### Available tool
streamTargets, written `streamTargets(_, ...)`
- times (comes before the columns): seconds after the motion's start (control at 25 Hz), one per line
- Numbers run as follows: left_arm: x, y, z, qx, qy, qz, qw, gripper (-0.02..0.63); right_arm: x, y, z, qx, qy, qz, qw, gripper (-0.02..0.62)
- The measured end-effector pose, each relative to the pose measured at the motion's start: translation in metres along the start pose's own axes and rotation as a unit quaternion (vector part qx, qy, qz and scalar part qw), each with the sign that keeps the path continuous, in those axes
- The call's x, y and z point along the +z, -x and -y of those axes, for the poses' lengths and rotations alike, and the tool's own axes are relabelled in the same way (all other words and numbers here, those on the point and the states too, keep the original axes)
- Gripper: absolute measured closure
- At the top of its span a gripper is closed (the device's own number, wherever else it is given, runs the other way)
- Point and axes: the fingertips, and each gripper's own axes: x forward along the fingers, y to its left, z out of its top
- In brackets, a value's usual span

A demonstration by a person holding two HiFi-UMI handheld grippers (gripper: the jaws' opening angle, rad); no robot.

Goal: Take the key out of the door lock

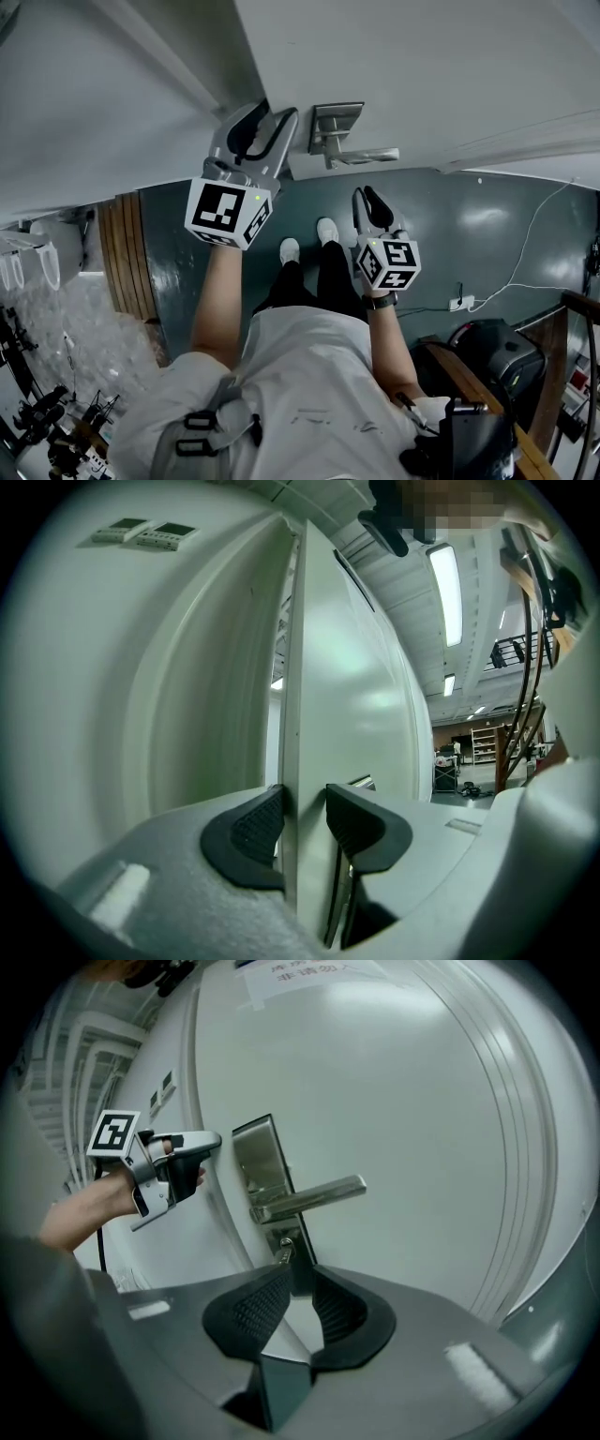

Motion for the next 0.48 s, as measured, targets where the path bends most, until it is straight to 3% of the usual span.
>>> streamTargets(0.28, -0.003, -0.001, 0.001, -0.002, -0.009, -0.003, 1.0, 0.462, -0.023, -0.021, 0.001, 0.053, -0.153, 0.027, 0.986, 0.438)
streamTargets(0.36, -0.003, 0.0, 0.001, -0.001, -0.009, -0.002, 1.0, 0.462, -0.02, -0.026, -0.004, 0.066, -0.172, 0.044, 0.982, 0.36)
streamTargets(0.48, -0.002, 0.0, 0.001, -0.001, -0.009, -0.002, 1.0, 0.462, -0.011, -0.033, -0.011, 0.083, -0.191, 0.068, 0.976, 0.352)
